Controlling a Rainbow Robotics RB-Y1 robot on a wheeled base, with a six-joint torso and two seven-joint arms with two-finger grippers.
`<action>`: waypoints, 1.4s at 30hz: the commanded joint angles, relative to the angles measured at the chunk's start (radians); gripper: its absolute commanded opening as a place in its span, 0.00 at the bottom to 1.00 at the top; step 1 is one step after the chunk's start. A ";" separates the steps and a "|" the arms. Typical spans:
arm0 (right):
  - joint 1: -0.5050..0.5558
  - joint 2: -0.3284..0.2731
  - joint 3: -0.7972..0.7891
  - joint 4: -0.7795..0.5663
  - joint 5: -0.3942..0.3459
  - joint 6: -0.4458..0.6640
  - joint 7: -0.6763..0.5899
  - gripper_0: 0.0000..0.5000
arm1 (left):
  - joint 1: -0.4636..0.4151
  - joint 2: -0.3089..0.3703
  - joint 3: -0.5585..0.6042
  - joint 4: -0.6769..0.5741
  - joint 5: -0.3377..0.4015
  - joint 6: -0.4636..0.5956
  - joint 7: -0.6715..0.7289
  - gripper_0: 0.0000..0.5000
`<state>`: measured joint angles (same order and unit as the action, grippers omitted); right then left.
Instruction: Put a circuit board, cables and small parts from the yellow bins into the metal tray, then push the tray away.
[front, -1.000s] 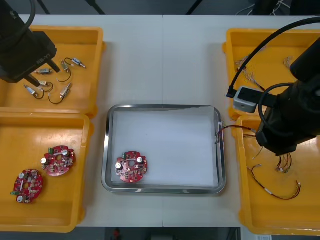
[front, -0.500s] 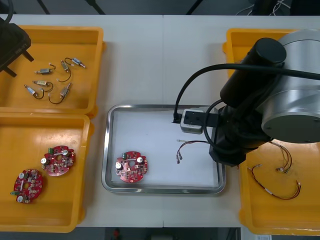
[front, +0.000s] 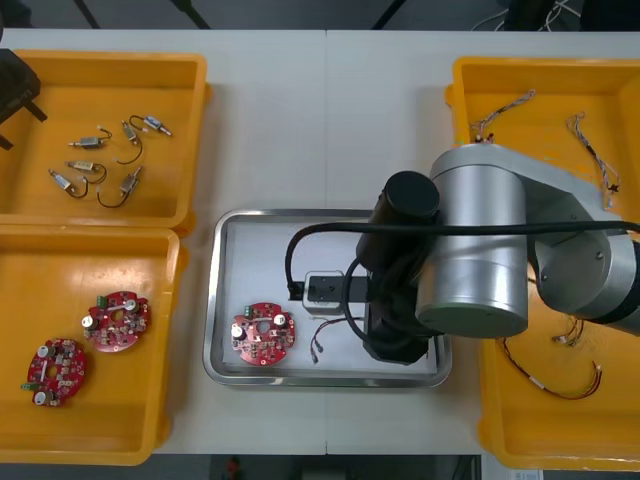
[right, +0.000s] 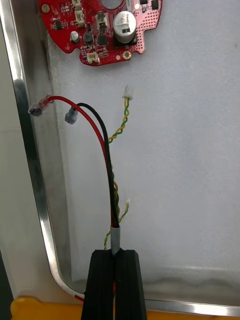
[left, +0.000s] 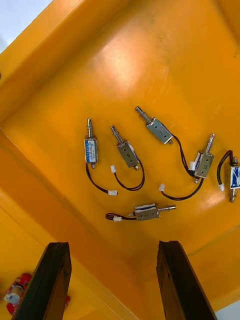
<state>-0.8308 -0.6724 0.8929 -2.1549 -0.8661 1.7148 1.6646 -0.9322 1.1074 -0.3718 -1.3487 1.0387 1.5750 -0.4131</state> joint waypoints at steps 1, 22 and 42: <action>-0.033 0.017 0.095 0.023 0.056 -0.052 0.043 0.00 | -0.043 0.046 0.030 0.017 -0.029 -0.027 -0.090 1.00; 0.004 0.036 0.176 0.155 0.131 -0.207 0.058 0.00 | -0.042 0.031 0.017 0.120 -0.032 -0.098 -0.220 1.00; 0.006 -0.012 0.110 0.067 0.127 -0.205 0.041 1.00 | -0.042 0.028 -0.096 0.132 -0.043 -0.190 -0.208 1.00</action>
<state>-0.8303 -0.6594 1.0538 -2.0159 -0.7135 1.5081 1.6982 -0.9322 1.1074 -0.4248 -1.2243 1.0075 1.4177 -0.5840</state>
